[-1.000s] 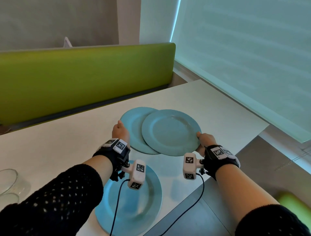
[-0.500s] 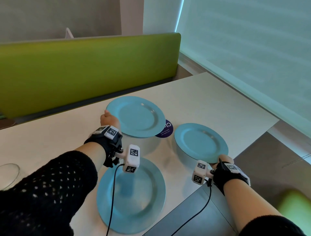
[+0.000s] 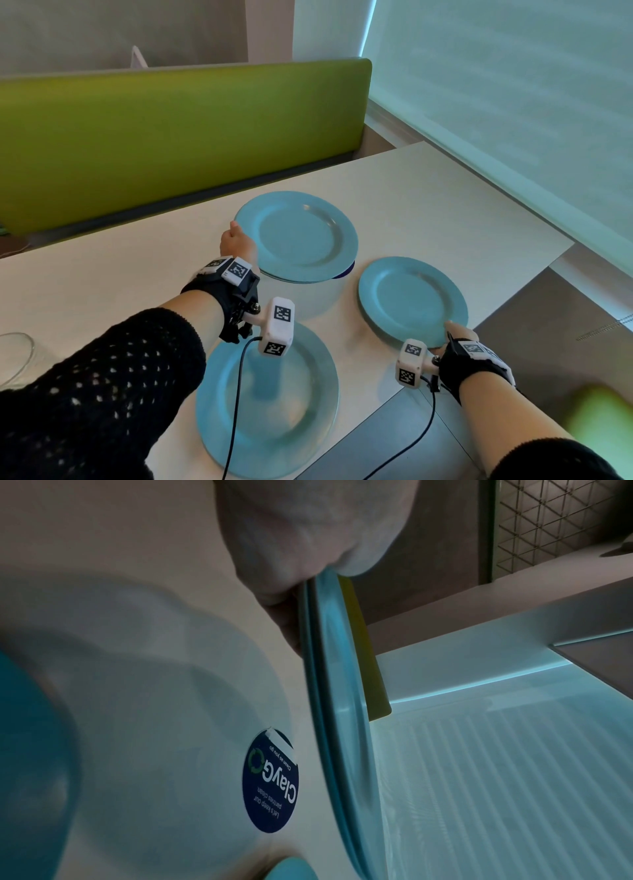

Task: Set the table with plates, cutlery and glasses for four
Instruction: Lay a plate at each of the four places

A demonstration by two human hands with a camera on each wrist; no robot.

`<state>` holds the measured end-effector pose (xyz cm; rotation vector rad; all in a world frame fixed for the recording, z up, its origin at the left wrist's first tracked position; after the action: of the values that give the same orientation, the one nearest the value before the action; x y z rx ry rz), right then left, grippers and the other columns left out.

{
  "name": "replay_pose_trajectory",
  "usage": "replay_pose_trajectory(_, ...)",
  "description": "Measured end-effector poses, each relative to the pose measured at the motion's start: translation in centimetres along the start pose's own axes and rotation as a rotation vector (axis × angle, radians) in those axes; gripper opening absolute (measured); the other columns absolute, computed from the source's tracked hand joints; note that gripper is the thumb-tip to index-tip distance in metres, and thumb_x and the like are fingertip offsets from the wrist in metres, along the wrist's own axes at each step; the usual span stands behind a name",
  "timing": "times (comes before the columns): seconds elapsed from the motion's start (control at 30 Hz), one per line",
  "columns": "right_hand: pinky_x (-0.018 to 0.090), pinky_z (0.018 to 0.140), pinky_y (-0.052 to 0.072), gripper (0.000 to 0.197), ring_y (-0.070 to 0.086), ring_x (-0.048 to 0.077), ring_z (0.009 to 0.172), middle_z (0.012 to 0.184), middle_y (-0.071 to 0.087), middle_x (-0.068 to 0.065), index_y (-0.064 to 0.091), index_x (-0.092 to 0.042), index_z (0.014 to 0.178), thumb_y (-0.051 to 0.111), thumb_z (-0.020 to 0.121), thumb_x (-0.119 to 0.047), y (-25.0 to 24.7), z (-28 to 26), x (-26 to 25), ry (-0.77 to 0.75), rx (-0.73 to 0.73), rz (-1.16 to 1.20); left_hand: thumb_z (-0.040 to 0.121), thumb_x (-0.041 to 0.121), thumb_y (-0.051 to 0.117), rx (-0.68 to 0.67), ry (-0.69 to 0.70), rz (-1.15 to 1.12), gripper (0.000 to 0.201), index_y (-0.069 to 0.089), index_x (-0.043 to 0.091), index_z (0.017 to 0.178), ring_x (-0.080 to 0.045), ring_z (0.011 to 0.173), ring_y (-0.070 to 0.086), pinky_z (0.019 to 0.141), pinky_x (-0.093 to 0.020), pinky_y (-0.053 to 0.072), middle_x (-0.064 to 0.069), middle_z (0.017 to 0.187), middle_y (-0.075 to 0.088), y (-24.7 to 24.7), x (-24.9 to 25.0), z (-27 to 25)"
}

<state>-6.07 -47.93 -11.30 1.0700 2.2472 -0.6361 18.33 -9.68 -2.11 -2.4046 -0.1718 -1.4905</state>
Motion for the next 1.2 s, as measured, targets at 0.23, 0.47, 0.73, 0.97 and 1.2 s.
replay_pose_trajectory(0.23, 0.042, 0.06, 0.048, 0.039, 0.062, 0.037, 0.077, 0.11, 0.054, 0.018, 0.046, -0.005, 0.129, 0.053, 0.095, -0.023, 0.1, -0.3, -1.2, -0.046, 0.07, -0.15, 0.103, 0.037, 0.021, -0.02, 0.012, -0.014, 0.053, 0.043, 0.004, 0.137, -0.034, 0.128, 0.045, 0.107, -0.04, 0.036, -0.016, 0.142, 0.046, 0.3, 0.3, 0.3)
replay_pose_trajectory(0.47, 0.054, 0.092, 0.049, 0.051, 0.065, 0.04, 0.094, 0.102, 0.058, 0.015, 0.056, -0.006, 0.117, 0.062, 0.079, -0.04, -1.0, 5.1, -1.2, -0.105, 0.099, -0.317, 0.102, 0.039, 0.024, -0.013, 0.013, -0.068, 0.052, 0.045, 0.006, 0.136, -0.035, 0.125, 0.049, 0.105, -0.043, 0.04, -0.016, 0.139, 0.05, 0.5, 0.1, 0.2)
replay_pose_trajectory(0.73, 0.034, 0.083, 0.051, 0.023, 0.06, 0.025, 0.092, 0.113, 0.062, 0.009, 0.055, -0.015, 0.111, 0.052, 0.091, -0.027, 0.5, -3.9, -3.7, -0.39, 0.117, -1.145, 0.102, 0.039, 0.023, -0.024, 0.021, -0.049, 0.052, 0.045, 0.006, 0.136, -0.034, 0.125, 0.049, 0.104, -0.041, 0.04, -0.015, 0.139, 0.049, 0.8, 0.0, 0.1)
replay_pose_trajectory(0.97, 0.025, 0.073, 0.043, 0.021, 0.053, 0.021, 0.085, 0.115, 0.063, 0.005, 0.059, -0.015, 0.108, 0.049, 0.094, -0.028, 1.7, -5.5, -3.5, -0.464, 0.052, -1.49, 0.102, 0.039, 0.022, -0.035, 0.017, -0.048, 0.052, 0.045, 0.007, 0.136, -0.033, 0.125, 0.048, 0.106, -0.044, 0.039, -0.014, 0.139, 0.049, 1.1, -0.2, 0.1)
replay_pose_trajectory(1.2, 0.025, 0.075, 0.045, 0.018, 0.059, 0.021, 0.092, 0.116, 0.063, 0.003, 0.059, -0.015, 0.104, 0.05, 0.092, -0.026, 1.2, -4.7, -3.9, -0.479, 0.048, -1.489, 0.102, 0.038, 0.022, -0.031, 0.014, -0.01, 0.052, 0.043, 0.007, 0.138, -0.033, 0.127, 0.047, 0.107, -0.043, 0.038, -0.014, 0.141, 0.047, 1.5, -0.4, 0.3)
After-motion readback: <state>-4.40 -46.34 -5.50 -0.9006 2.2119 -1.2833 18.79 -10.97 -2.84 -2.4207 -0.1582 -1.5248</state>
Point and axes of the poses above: each hand's wrist, its own z-axis towards the middle knuckle, its own y-axis out of the palm, x = y × z, the point moved 10 cm from there along z, towards the middle knuckle
